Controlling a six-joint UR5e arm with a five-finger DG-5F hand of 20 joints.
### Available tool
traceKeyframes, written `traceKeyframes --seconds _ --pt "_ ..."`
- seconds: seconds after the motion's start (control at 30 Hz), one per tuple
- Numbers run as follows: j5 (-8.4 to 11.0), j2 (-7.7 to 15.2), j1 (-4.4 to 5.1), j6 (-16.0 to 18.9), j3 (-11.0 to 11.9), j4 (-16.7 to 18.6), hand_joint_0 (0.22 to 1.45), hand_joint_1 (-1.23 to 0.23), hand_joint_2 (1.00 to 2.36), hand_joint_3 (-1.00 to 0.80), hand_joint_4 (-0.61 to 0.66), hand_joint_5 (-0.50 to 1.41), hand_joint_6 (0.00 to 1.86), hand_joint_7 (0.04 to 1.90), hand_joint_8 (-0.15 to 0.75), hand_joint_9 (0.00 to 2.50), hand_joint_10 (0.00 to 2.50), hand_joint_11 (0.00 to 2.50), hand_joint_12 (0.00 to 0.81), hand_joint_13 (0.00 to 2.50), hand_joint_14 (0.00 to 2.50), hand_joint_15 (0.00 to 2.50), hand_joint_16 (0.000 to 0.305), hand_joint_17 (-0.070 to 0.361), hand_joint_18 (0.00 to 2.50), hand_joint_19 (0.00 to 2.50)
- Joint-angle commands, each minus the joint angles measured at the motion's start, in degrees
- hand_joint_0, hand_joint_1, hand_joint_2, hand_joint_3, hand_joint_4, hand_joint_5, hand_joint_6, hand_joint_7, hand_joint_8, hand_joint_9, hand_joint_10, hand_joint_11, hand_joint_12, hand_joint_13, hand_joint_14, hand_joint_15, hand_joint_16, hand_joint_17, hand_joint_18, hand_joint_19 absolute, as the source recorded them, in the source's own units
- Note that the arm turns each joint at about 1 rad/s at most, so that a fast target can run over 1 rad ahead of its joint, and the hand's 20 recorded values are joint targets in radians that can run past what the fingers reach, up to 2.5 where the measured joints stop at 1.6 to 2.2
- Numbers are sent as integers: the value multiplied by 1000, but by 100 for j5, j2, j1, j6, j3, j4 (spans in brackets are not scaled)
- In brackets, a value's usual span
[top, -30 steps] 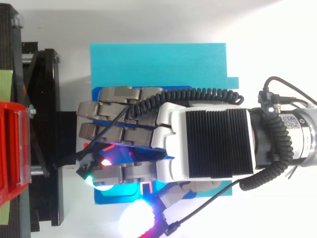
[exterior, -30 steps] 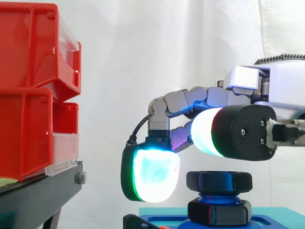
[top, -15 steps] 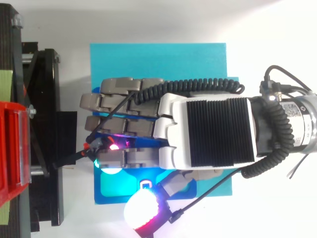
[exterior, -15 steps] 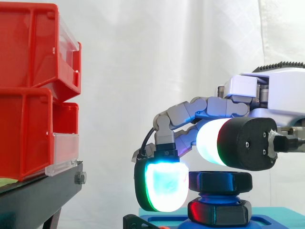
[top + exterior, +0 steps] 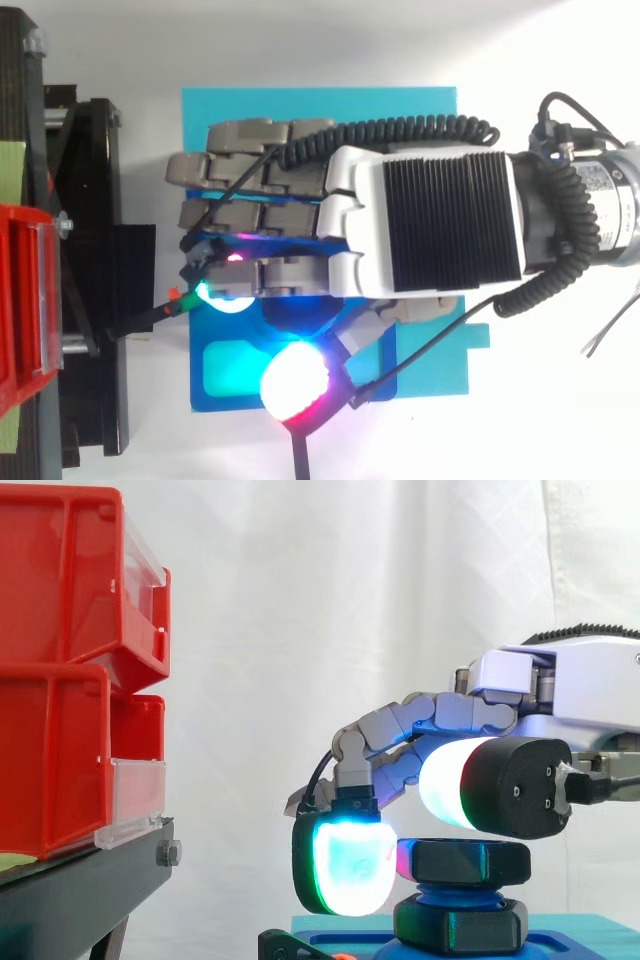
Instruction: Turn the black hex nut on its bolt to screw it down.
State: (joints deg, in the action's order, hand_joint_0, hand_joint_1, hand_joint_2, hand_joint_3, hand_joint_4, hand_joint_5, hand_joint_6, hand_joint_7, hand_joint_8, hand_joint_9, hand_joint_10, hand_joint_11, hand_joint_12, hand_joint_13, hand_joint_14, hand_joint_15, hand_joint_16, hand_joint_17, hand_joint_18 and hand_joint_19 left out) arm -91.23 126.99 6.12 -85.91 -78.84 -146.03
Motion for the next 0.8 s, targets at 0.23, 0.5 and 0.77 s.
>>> traceKeyframes --seconds 0.23,0.5,0.77 --pt "-158 1 -226 -4 0 31 505 -135 1000 -500 80 -48 622 1054 231 690 6 165 283 458 0 0 44 100 385 209" --pt "-334 -7 -375 5 0 268 505 -134 1000 -500 69 -51 605 1079 231 689 6 157 283 462 0 0 44 100 389 209" --pt "-395 1 -252 5 97 549 503 -131 1000 -500 29 -46 536 1218 227 678 6 146 284 454 0 0 45 100 386 208"
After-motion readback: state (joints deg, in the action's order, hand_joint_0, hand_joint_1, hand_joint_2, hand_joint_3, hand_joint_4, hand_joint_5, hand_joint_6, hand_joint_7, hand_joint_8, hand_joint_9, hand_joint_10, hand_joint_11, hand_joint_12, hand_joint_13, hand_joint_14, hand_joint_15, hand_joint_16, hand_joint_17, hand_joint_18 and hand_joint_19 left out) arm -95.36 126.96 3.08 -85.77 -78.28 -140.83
